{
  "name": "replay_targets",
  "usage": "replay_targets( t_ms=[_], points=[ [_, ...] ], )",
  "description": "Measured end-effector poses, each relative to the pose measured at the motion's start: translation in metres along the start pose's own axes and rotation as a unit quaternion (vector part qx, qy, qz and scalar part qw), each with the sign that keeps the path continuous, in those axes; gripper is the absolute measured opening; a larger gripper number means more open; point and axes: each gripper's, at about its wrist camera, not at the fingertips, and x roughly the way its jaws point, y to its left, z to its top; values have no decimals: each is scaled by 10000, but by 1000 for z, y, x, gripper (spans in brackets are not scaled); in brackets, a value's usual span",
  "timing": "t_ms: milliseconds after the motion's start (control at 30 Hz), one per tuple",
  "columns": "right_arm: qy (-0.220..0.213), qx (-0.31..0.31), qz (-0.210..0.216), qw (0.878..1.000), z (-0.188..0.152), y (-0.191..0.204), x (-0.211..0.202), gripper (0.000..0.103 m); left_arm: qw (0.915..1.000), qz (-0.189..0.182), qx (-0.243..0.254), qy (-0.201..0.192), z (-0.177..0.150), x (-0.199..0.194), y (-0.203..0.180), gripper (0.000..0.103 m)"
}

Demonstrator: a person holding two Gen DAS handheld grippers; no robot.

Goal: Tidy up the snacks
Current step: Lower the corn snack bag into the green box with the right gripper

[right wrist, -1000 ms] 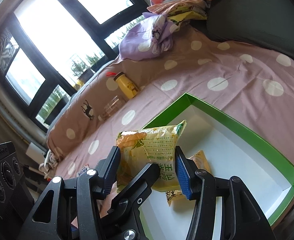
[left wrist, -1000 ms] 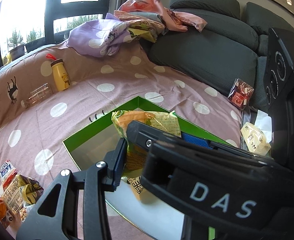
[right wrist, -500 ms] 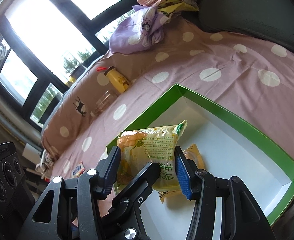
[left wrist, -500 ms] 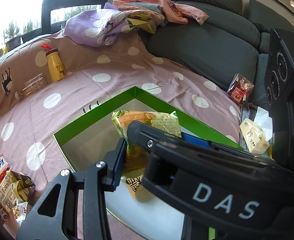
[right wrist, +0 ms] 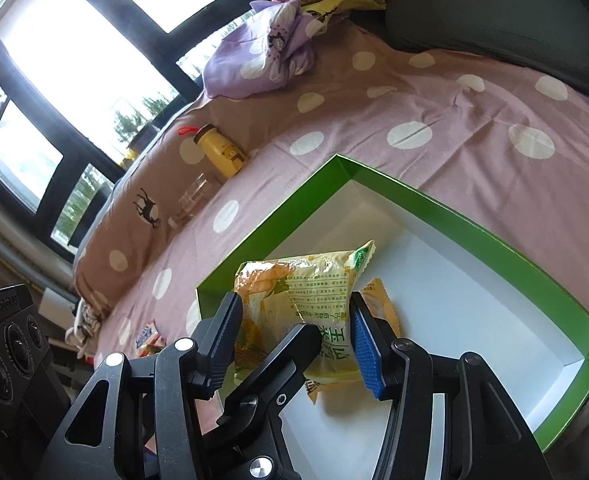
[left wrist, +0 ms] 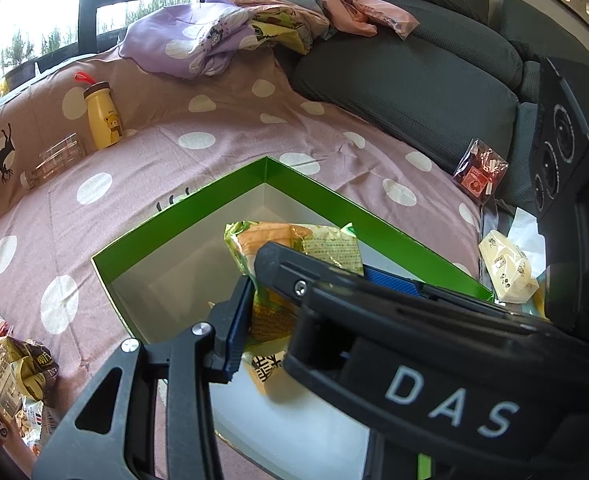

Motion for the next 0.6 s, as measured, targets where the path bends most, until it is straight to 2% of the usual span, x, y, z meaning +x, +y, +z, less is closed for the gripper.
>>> replay_targets(
  t_ms=[600],
  points=[
    [201, 167, -68, 9996, 0, -8, 8, 56, 9997, -58, -21, 238, 0, 11, 2, 36]
  ],
)
